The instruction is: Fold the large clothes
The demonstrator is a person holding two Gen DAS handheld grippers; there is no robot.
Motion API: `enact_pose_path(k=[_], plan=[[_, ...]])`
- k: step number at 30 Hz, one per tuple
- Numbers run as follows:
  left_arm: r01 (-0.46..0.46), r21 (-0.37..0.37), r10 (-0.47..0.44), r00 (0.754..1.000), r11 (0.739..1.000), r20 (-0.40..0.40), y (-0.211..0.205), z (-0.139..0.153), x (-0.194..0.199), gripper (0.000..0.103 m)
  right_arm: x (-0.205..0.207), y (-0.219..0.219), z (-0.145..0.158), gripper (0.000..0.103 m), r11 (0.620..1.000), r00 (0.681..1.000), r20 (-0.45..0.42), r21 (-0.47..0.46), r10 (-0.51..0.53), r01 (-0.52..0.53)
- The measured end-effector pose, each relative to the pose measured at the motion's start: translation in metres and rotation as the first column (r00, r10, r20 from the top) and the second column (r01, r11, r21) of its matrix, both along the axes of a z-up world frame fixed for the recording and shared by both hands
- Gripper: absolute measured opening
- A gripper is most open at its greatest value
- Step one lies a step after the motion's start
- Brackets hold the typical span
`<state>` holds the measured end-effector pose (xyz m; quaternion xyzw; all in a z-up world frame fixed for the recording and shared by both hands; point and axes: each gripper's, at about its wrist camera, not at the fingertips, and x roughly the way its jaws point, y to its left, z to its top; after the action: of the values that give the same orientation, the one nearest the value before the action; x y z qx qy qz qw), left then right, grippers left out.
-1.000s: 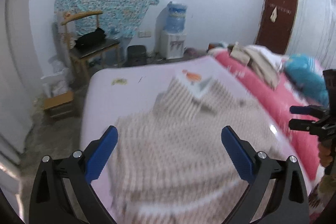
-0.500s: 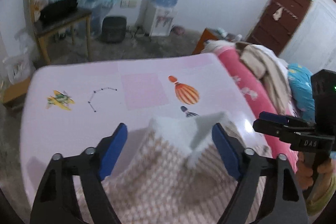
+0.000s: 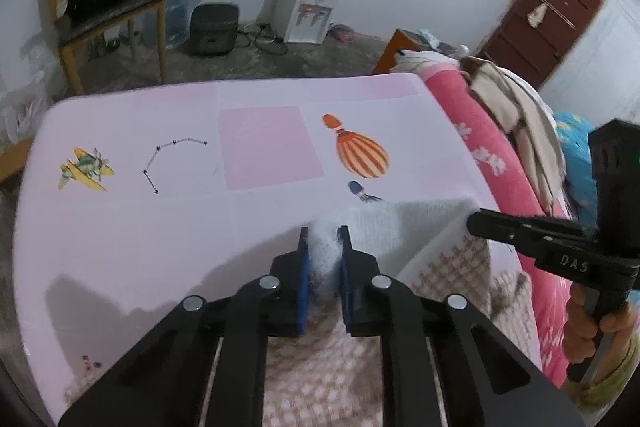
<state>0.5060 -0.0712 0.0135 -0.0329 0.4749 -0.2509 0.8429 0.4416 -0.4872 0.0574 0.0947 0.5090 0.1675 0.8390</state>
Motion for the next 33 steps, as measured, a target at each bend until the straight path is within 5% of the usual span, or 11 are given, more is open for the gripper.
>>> enact_pose_path(k=[8,12,14,15,18,20,23,26,28,33], plan=[[0.146,0.067,-0.153,0.980,0.987,0.124,0.013,0.038,-0.089,0.011,-0.083,0.004,0.028,0.010,0.997,0.993,0.092,-0.035,0.078,-0.075],[0.202,0.105,-0.216,0.967,0.974,0.134,0.027,0.034,-0.134,0.011,-0.134,0.006,0.038,0.022,0.985,0.978,0.134,-0.083,0.159,-0.148],[0.212,0.121,-0.228,0.964,0.970,0.134,0.033,0.027,-0.148,0.011,-0.144,0.004,0.056,0.043,0.985,0.964,0.207,-0.074,0.166,-0.154],[0.218,0.134,-0.235,0.963,0.967,0.132,0.035,0.023,-0.155,0.011,-0.146,0.003,0.069,0.045,0.988,0.955,0.253,-0.057,0.155,-0.145],[0.217,0.141,-0.234,0.965,0.966,0.119,0.041,0.013,-0.166,0.012,-0.129,0.005,0.078,0.044,0.988,0.960,0.248,0.047,0.132,-0.148],[0.211,0.129,-0.226,0.967,0.969,0.120,0.045,0.010,-0.170,0.012,-0.106,0.017,0.061,0.030,0.984,0.975,0.178,0.090,0.134,-0.152],[0.204,0.097,-0.215,0.970,0.974,0.116,0.056,0.010,-0.179,0.014,-0.084,0.038,0.005,0.017,0.984,0.988,0.011,0.090,0.154,-0.154],[0.218,0.049,-0.222,0.968,0.975,0.120,0.076,0.016,-0.193,0.014,-0.093,0.051,-0.048,0.016,0.981,0.975,-0.113,0.075,0.189,-0.182],[0.221,0.004,-0.219,0.967,0.975,0.131,0.091,0.023,-0.199,0.014,-0.110,0.053,-0.059,0.016,0.978,0.976,-0.072,0.052,0.205,-0.201],[0.180,0.005,-0.179,0.971,0.984,0.156,0.085,0.035,-0.183,0.014,-0.113,0.058,-0.033,0.017,0.978,0.978,-0.014,0.003,0.207,-0.207]])
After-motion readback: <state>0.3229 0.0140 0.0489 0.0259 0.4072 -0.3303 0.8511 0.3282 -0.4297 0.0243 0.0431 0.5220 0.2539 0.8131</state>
